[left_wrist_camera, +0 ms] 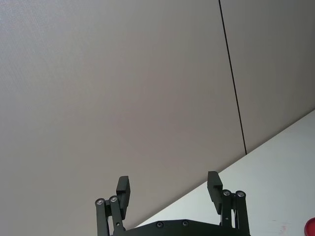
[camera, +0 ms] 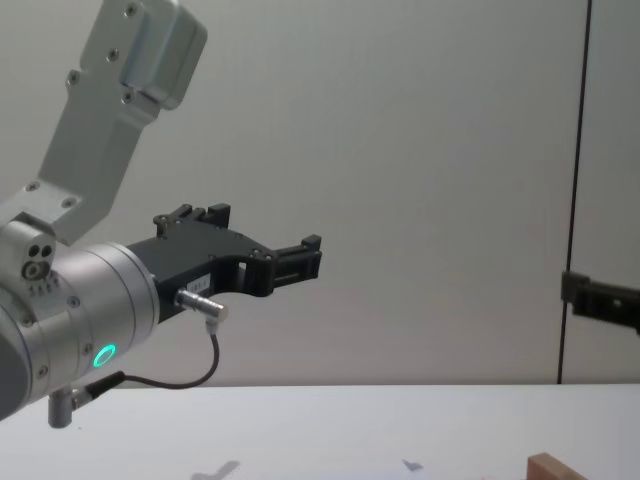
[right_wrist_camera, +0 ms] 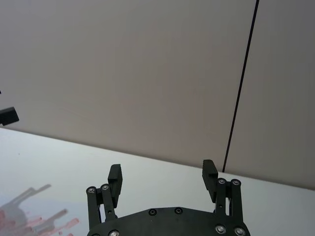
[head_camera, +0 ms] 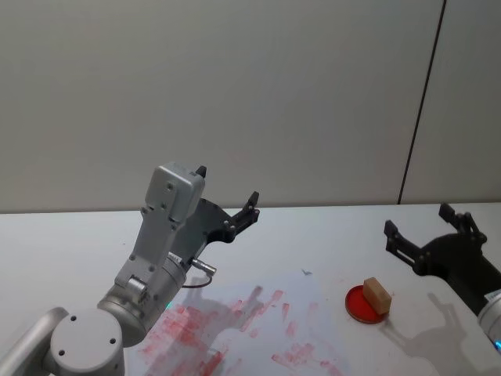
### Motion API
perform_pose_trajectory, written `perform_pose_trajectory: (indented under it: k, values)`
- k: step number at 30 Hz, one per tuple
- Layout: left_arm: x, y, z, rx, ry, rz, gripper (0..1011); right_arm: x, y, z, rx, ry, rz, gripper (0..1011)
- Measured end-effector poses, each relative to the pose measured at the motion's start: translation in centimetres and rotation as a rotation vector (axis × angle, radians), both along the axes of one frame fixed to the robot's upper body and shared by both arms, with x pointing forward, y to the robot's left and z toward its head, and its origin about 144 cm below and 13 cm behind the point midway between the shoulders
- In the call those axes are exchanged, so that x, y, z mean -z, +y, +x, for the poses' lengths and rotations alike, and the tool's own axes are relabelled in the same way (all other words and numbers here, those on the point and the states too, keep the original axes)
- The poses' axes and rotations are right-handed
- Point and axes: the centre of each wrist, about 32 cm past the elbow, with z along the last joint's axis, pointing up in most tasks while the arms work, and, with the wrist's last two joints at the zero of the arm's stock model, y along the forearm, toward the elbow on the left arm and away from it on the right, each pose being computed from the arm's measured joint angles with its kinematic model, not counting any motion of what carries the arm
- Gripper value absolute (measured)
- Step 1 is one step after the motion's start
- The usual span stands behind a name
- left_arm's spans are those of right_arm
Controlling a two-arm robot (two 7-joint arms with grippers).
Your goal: Use the one hand to pick up the stamp and affix it onto the A4 paper.
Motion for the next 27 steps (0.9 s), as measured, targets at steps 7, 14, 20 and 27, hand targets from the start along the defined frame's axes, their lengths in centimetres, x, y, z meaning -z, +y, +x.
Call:
perform_pose_trajectory:
  k: [7,14,20,27]
  values:
    - [0.0,0.0,0.0,0.0,0.0,0.0,1001,0.0,-0.3,-0.8,0.008,0.087,-0.017,1001]
    - [0.0,0.0,0.0,0.0,0.0,0.0,1001,0.1,-0.1,-1.0,0.016,0.169,-0.034,1001]
    - [0.0,0.0,0.0,0.0,0.0,0.0,1001,0.5,0.7,-0.6,0.013,0.261,-0.062,1001]
    - [0.0,0.0,0.0,0.0,0.0,0.0,1001,1.2,1.5,0.3,0.005,0.32,-0.092,1001]
